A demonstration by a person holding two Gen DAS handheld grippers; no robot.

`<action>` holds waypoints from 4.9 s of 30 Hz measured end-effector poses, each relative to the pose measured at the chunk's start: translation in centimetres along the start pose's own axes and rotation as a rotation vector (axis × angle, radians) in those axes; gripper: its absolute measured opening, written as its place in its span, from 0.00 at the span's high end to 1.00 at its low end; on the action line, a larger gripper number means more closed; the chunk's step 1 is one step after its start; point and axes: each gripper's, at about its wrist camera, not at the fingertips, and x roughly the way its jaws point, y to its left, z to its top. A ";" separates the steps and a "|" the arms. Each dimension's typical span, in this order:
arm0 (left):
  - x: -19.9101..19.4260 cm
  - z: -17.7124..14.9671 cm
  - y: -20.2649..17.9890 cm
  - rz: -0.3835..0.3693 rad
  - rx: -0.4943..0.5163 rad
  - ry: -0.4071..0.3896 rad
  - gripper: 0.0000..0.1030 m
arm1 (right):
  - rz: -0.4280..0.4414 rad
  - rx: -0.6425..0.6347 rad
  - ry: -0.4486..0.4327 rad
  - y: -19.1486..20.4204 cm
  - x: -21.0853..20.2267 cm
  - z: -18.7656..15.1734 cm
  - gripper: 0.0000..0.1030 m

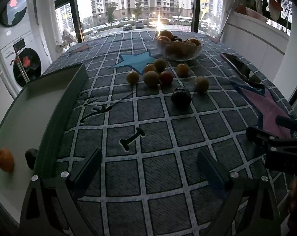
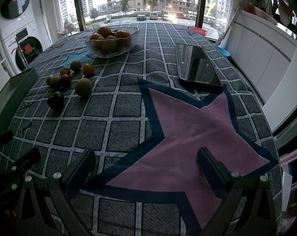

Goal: Organize fruits
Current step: 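Move both tools back over the remaining fruits on the cloth, then grasp a dark plum with the left tool while the right tool grasps a tan round fruit, then carry the plum and tan fruit into the white tray and open both tools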

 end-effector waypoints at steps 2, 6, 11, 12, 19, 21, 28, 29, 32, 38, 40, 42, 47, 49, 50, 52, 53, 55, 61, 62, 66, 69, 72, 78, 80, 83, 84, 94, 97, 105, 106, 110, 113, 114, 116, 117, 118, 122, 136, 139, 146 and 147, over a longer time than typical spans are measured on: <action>0.0 0.0 -0.1 0.006 0.008 -0.003 0.05 | 0.000 -0.001 0.000 0.0 0.0 0.0 0.00; -0.1 -0.1 -0.3 0.008 0.025 -0.007 0.05 | 0.001 -0.001 0.000 0.0 0.0 0.0 0.00; -0.3 -0.3 -0.4 0.001 0.038 -0.017 0.05 | 0.007 0.000 -0.003 0.0 -0.3 -0.4 0.00; -0.3 -0.2 -0.4 0.001 0.041 -0.016 0.05 | 0.009 0.002 -0.004 -0.1 -0.3 -0.4 0.00; -0.3 -0.2 0.2 -0.034 0.005 -0.014 0.05 | 0.000 -0.009 0.001 0.0 -0.3 -0.3 0.00; -0.3 -0.2 0.3 -0.042 -0.006 -0.015 0.05 | -0.001 -0.011 0.003 0.0 -0.3 -0.3 0.00; -0.6 -0.2 1.1 -0.060 -0.051 -0.041 0.05 | 0.004 -0.032 0.022 0.0 -0.2 -0.1 0.00; -0.7 -0.2 1.4 -0.068 -0.067 -0.049 0.05 | 0.010 -0.041 0.028 -0.1 -0.2 -0.1 0.00; -0.7 -0.1 2.6 -0.100 -0.138 -0.053 0.05 | 0.020 -0.057 0.056 -0.1 -0.1 0.1 0.00; 0.7 1.3 3.3 -0.026 -0.171 0.025 0.05 | 0.077 -0.043 0.121 0.8 1.2 4.0 0.00; 1.3 1.6 2.9 0.000 -0.139 0.070 0.05 | 0.110 -0.037 0.115 1.5 1.7 5.3 0.00; 1.5 1.8 2.5 0.022 -0.103 0.080 0.05 | 0.134 -0.040 0.113 2.4 2.6 6.4 0.00; 1.0 2.4 2.4 0.018 -0.049 0.075 0.05 | 0.155 -0.087 0.125 4.7 4.7 7.8 0.10; 0.8 2.8 2.4 0.010 -0.042 0.072 0.05 | 0.159 -0.119 0.107 5.7 5.0 8.3 0.17; 0.9 3.1 2.4 0.007 -0.039 0.073 0.05 | 0.162 -0.136 0.097 6.1 5.1 8.5 0.31; 1.2 3.7 2.2 0.004 -0.041 0.080 0.05 | 0.157 -0.181 0.079 7.0 5.0 8.7 0.57; 1.2 4.0 2.0 -0.003 -0.045 0.080 0.05 | 0.170 -0.197 0.075 7.3 4.9 8.8 0.71; 1.5 4.7 1.5 -0.021 -0.051 0.085 0.05 | 0.194 -0.187 0.070 7.3 4.7 8.8 0.71; 2.9 6.4 -1.1 -0.036 -0.021 0.087 0.05 | 0.243 -0.049 0.068 2.8 3.1 8.0 0.71; 3.3 6.6 -1.5 -0.036 -0.017 0.088 0.05 | 0.245 -0.037 0.071 2.1 2.9 7.8 0.71; 4.8 7.1 -2.5 -0.012 -0.011 0.107 0.16 | 0.252 0.001 0.072 -0.3 1.4 6.4 0.71; 5.6 7.3 -2.6 -0.017 -0.034 0.128 0.22 | 0.254 0.017 0.071 -1.3 0.7 5.5 0.71; 5.4 7.5 -2.7 -0.017 -0.036 0.120 0.37 | 0.257 0.026 0.074 -1.8 0.2 4.8 0.71; 4.2 7.3 -2.9 -0.088 -0.023 0.116 0.72 | 0.267 0.032 0.088 -1.9 -0.5 3.8 0.71; 3.2 7.0 -2.2 -0.099 -0.031 0.100 0.72 | 0.272 0.029 0.089 -1.7 -1.0 3.6 0.71; 1.0 6.8 -0.4 -0.107 -0.057 0.065 0.72 | 0.275 0.018 0.092 -1.1 -1.5 3.5 0.71; 0.4 6.8 0.2 -0.106 -0.064 0.056 0.72 | 0.275 0.012 0.092 -0.7 -1.7 3.6 0.71; -3.9 5.5 8.4 0.083 -0.079 -0.034 0.72 | 0.320 -0.102 0.090 7.0 -3.3 5.0 0.71; -4.2 4.6 11.5 0.112 -0.134 -0.036 0.71 | 0.354 -0.145 0.101 10.5 -3.6 5.6 0.71; -4.1 2.8 17.5 0.197 -0.237 -0.043 0.71 | 0.433 -0.249 0.125 19.5 -3.2 6.6 0.71; -4.2 2.7 17.9 0.209 -0.238 -0.052 0.71 | 0.441 -0.249 0.130 20.3 -3.2 6.7 0.71; -3.8 2.2 19.8 0.230 -0.265 -0.054 0.71 | 0.484 -0.241 0.161 23.7 -2.2 7.2 0.71; -3.3 1.7 21.0 0.239 -0.299 -0.045 0.72 | 0.519 -0.222 0.177 25.9 -1.5 7.7 0.71; -3.2 1.5 21.3 0.241 -0.305 -0.044 0.72 | 0.526 -0.217 0.182 26.5 -1.2 7.7 0.71; -2.8 1.1 21.7 0.241 -0.315 -0.036 0.72 | 0.534 -0.208 0.198 27.3 -0.5 7.7 0.71; -2.8 1.0 21.9 0.244 -0.318 -0.035 0.72 | 0.537 -0.205 0.206 27.7 -0.3 7.6 0.71; -2.8 0.9 21.9 0.250 -0.320 -0.041 0.71 | 0.538 -0.205 0.211 28.1 0.0 7.4 0.71; -3.3 0.5 22.0 0.280 -0.309 -0.063 0.71 | 0.544 -0.222 0.239 29.1 0.7 7.2 0.57; -2.2 0.0 19.7 0.359 -0.157 0.009 0.24 | 0.470 -0.224 0.122 24.1 -2.3 7.6 0.00; -2.8 -0.1 19.1 0.377 -0.132 -0.022 0.24 | 0.412 -0.191 0.095 20.9 -2.5 7.5 0.00; -5.3 1.3 17.1 0.311 -0.160 -0.065 0.24 | 0.239 -0.058 0.123 11.6 -0.1 6.4 0.00; -5.7 1.7 16.2 0.277 -0.153 -0.072 0.24 | 0.209 -0.027 0.129 9.8 0.4 6.1 0.00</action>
